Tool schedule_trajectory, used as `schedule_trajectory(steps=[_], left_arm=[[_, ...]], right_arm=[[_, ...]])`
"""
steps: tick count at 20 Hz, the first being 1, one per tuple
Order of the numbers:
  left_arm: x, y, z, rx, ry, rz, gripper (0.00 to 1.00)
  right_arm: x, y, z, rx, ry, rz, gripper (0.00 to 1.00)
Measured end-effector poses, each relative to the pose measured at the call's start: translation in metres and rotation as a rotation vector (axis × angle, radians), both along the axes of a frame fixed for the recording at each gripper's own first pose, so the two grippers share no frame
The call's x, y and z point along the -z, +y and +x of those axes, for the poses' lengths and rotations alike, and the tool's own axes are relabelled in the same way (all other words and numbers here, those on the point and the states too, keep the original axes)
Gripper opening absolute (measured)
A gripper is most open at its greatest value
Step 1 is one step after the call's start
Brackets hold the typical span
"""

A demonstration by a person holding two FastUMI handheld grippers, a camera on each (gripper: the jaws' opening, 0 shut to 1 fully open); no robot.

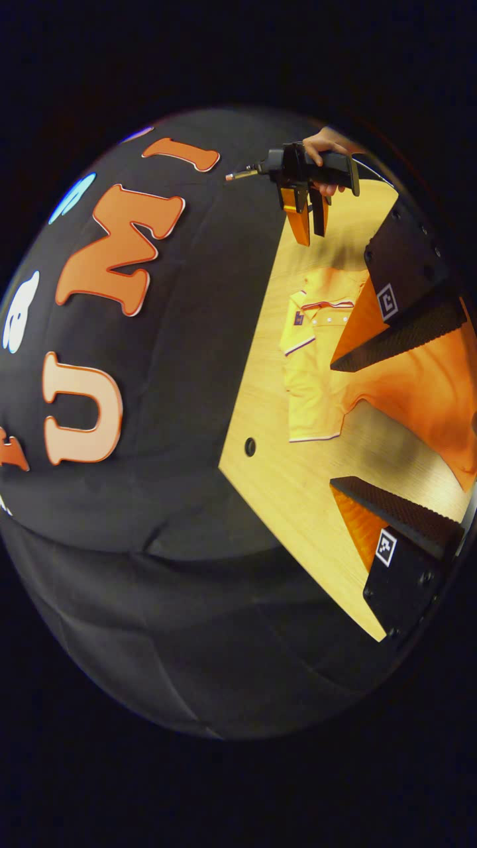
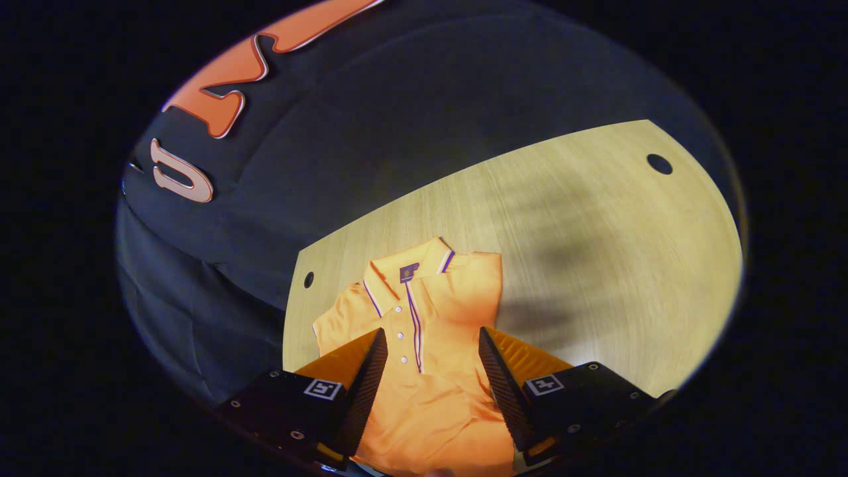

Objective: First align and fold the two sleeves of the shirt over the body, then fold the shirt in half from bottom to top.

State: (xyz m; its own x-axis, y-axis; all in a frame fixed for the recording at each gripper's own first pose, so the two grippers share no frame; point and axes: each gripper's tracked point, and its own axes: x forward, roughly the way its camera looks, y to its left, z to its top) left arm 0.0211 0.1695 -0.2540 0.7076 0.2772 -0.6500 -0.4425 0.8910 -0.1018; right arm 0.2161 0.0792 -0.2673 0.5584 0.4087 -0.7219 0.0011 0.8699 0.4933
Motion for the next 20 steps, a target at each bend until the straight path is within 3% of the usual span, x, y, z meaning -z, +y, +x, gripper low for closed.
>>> schedule_trajectory(steps=[3, 6, 11, 14, 19, 20], left_arm=[[0.036, 0.011, 0.026, 0.042, 0.128, -0.121, 0.98], [0.082, 0.021, 0.047, 0.072, 0.301, -0.144, 0.96], [0.133, 0.026, 0.081, 0.158, 0.437, -0.170, 0.96], [0.151, 0.027, 0.105, 0.149, 0.475, -0.246, 0.97], [0.178, 0.055, 0.138, 0.145, 0.541, -0.170, 0.95], [0.186, 0.056, 0.139, 0.147, 0.575, -0.170, 0.91]], right_arm=[[-0.014, -0.026, -0.025, 0.088, -0.035, -0.054, 0.91], [-0.031, -0.042, -0.052, 0.176, -0.082, -0.079, 0.94], [-0.046, -0.063, -0.103, 0.294, -0.140, -0.145, 0.96], [-0.051, -0.072, -0.133, 0.326, -0.159, -0.199, 0.96], [-0.062, -0.082, -0.161, 0.358, -0.200, -0.246, 0.96], [-0.064, -0.084, -0.164, 0.366, -0.209, -0.247, 0.96]])
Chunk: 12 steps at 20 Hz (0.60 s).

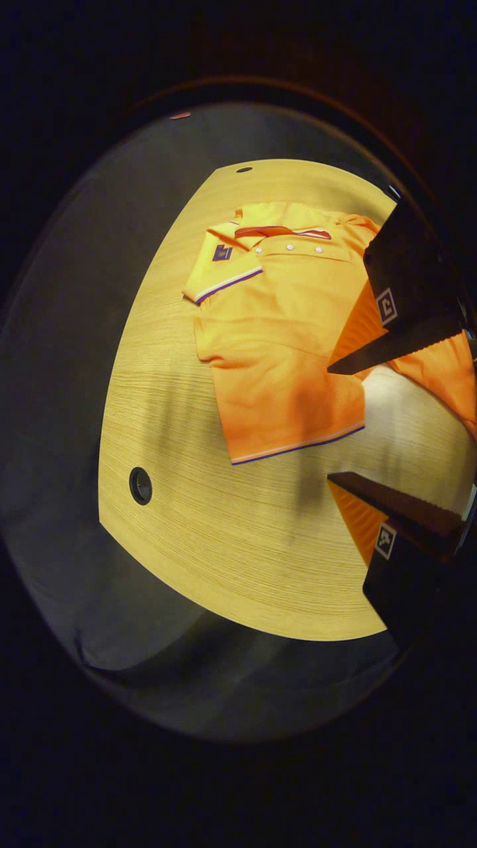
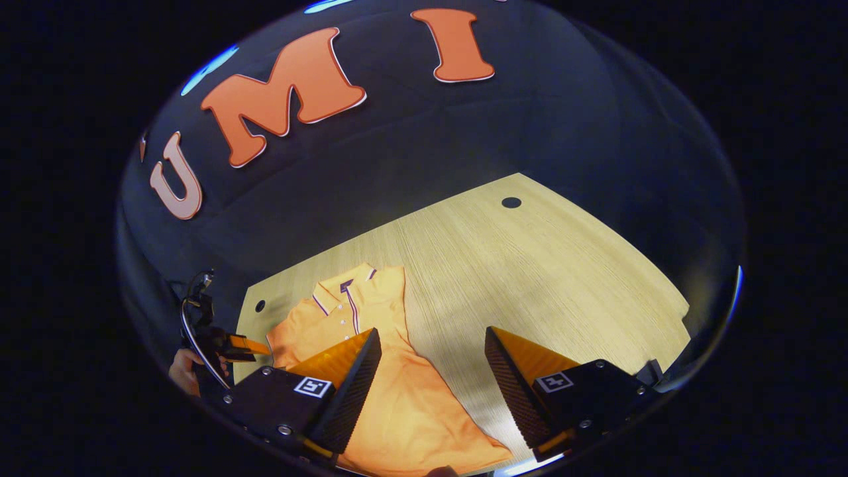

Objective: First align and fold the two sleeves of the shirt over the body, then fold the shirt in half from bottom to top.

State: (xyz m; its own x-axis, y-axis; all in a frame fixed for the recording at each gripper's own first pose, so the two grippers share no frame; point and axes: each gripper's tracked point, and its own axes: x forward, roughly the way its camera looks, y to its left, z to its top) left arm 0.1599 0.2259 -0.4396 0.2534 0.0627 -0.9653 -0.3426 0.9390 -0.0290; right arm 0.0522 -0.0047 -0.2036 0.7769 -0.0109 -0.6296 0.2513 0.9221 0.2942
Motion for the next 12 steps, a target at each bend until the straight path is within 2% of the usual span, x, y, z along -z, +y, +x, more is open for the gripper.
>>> schedule_trajectory(steps=[1, 6, 10, 12], left_arm=[[0.008, 0.004, 0.000, 0.003, 0.022, 0.014, 0.84], [0.034, 0.014, 0.014, -0.011, 0.080, 0.040, 0.81], [0.037, 0.012, 0.018, 0.000, 0.085, 0.054, 0.58], [0.037, 0.009, 0.019, 0.011, 0.076, 0.043, 0.57]], right_arm=[[-0.002, -0.001, -0.003, -0.002, -0.012, -0.003, 0.96], [-0.015, -0.018, -0.019, -0.008, -0.046, -0.043, 0.96], [-0.023, -0.040, -0.035, 0.013, -0.068, -0.074, 0.96], [-0.023, -0.049, -0.042, 0.024, -0.072, -0.089, 0.96]])
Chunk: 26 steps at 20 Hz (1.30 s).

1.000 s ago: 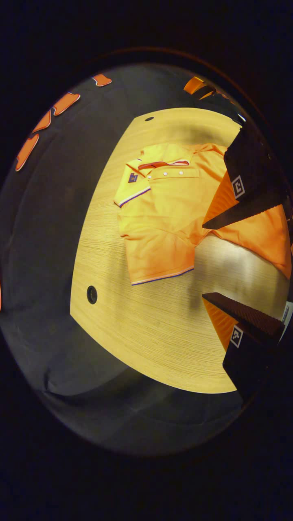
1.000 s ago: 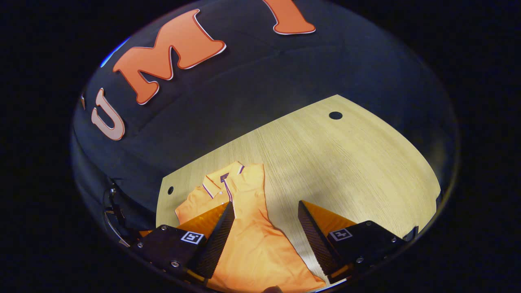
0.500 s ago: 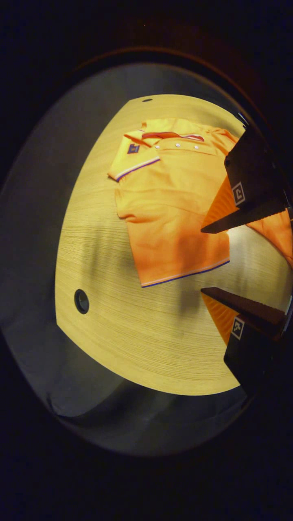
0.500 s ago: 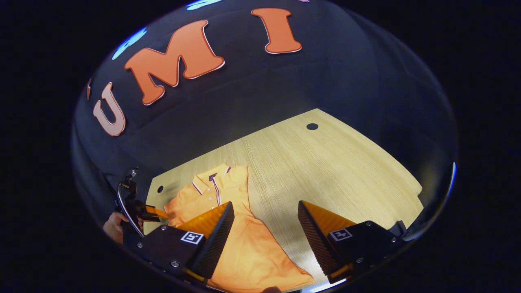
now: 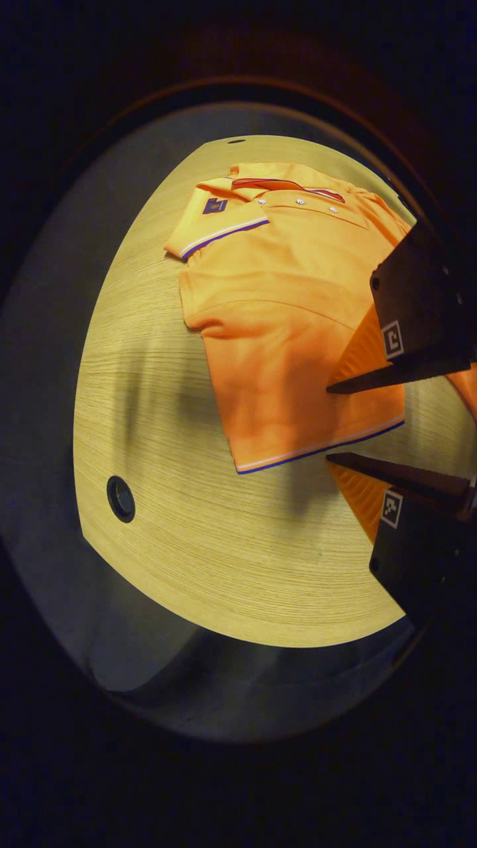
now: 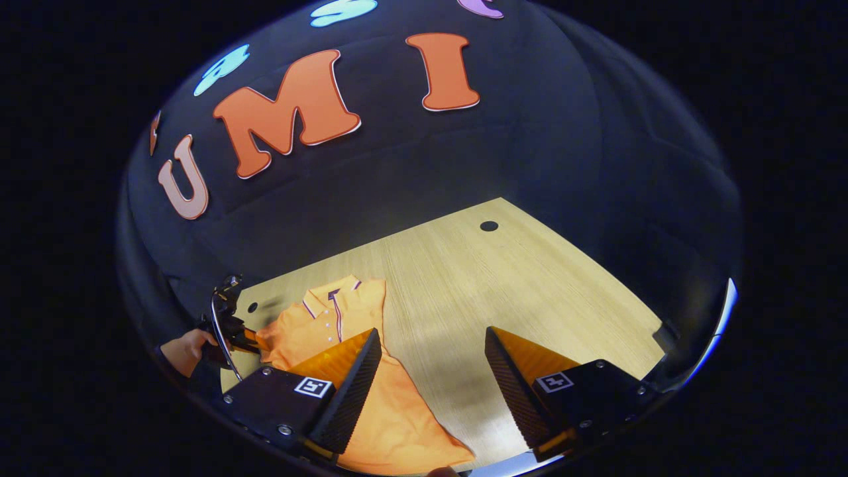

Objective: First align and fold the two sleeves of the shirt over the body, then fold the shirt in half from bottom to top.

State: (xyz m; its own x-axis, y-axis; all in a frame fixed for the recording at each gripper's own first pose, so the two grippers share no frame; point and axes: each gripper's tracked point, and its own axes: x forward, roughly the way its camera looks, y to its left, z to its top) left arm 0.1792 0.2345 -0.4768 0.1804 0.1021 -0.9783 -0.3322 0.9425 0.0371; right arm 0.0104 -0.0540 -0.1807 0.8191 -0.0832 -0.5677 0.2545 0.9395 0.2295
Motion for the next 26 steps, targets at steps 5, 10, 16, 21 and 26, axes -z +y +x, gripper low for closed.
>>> schedule_trajectory(steps=[5, 10, 16, 21, 26], left_arm=[[0.000, -0.001, -0.001, 0.086, 0.005, -0.003, 0.48], [0.000, 0.000, -0.001, 0.091, -0.018, 0.005, 0.37], [-0.003, -0.005, 0.002, 0.130, -0.056, 0.010, 0.07], [-0.021, -0.007, 0.008, 0.179, -0.090, 0.033, 0.07], [-0.053, -0.029, 0.029, 0.284, -0.167, 0.059, 0.06]], right_arm=[[0.001, -0.012, -0.013, 0.039, -0.019, 0.022, 0.96], [0.003, -0.018, -0.025, 0.066, -0.033, 0.035, 0.96], [0.002, -0.026, -0.041, 0.103, -0.047, 0.045, 0.96], [0.003, -0.035, -0.054, 0.130, -0.048, 0.028, 0.96], [0.010, -0.035, -0.064, 0.138, -0.033, 0.035, 0.96]])
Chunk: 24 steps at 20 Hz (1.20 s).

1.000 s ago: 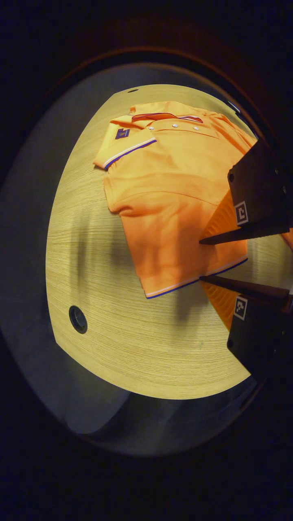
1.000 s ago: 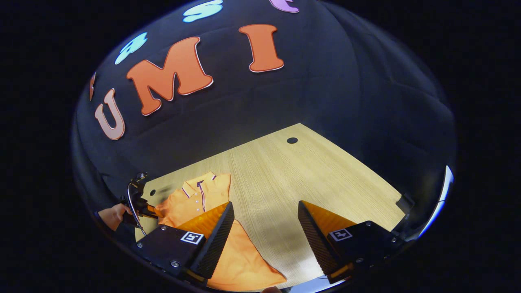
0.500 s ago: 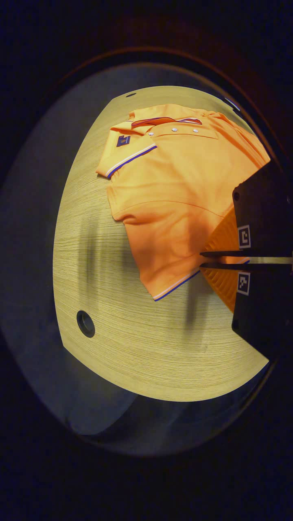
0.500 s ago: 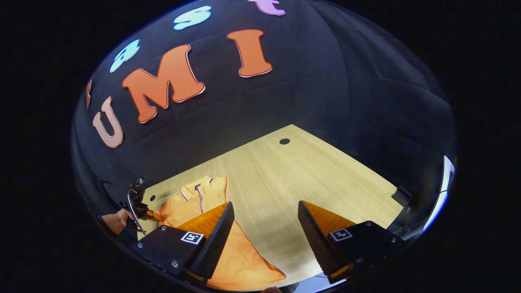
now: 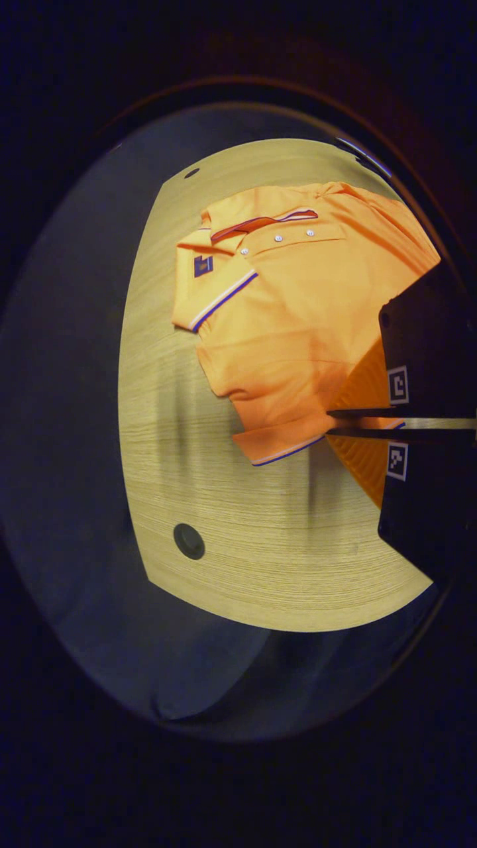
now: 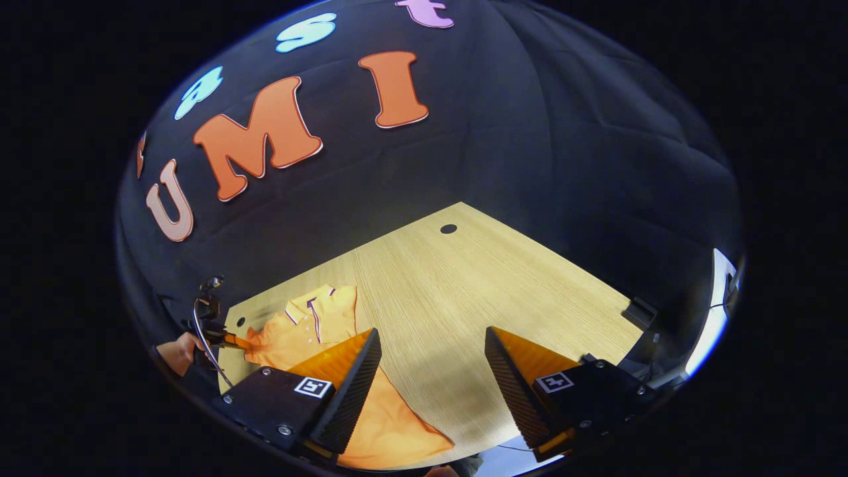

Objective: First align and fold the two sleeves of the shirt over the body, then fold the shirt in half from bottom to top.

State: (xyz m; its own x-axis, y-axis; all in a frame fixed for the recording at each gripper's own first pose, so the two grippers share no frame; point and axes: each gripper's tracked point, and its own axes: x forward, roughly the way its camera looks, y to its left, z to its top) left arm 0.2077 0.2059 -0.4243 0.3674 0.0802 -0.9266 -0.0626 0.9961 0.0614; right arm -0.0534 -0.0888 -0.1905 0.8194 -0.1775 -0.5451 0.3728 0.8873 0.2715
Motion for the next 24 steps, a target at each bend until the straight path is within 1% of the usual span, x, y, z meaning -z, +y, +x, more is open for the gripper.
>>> schedule_trajectory(steps=[5, 9, 12, 14, 20, 21, 23, 24], left_arm=[[-0.018, -0.048, 0.019, 0.102, -0.048, -0.027, 0.06], [-0.012, -0.085, 0.026, 0.142, -0.035, -0.076, 0.06], [0.001, -0.109, 0.031, 0.147, -0.020, -0.124, 0.07], [0.014, -0.125, 0.030, 0.143, -0.001, -0.177, 0.06], [0.040, -0.149, 0.034, 0.088, 0.021, -0.272, 0.07], [0.040, -0.155, 0.033, 0.089, 0.025, -0.302, 0.09], [0.043, -0.170, 0.025, 0.081, 0.046, -0.377, 0.19], [0.043, -0.177, 0.022, 0.078, 0.053, -0.408, 0.34]], right_arm=[[0.004, 0.004, -0.005, 0.005, 0.002, 0.007, 0.96], [0.006, 0.005, -0.011, 0.009, 0.015, 0.005, 0.96], [0.014, 0.006, -0.018, 0.024, 0.031, 0.009, 0.96], [0.015, 0.007, -0.026, 0.038, 0.042, 0.012, 0.96], [0.032, 0.007, -0.053, 0.096, 0.098, 0.043, 0.96], [0.035, 0.008, -0.055, 0.102, 0.106, 0.048, 0.96], [0.039, 0.011, -0.059, 0.107, 0.119, 0.057, 0.96], [0.041, 0.014, -0.058, 0.102, 0.123, 0.061, 0.96]])
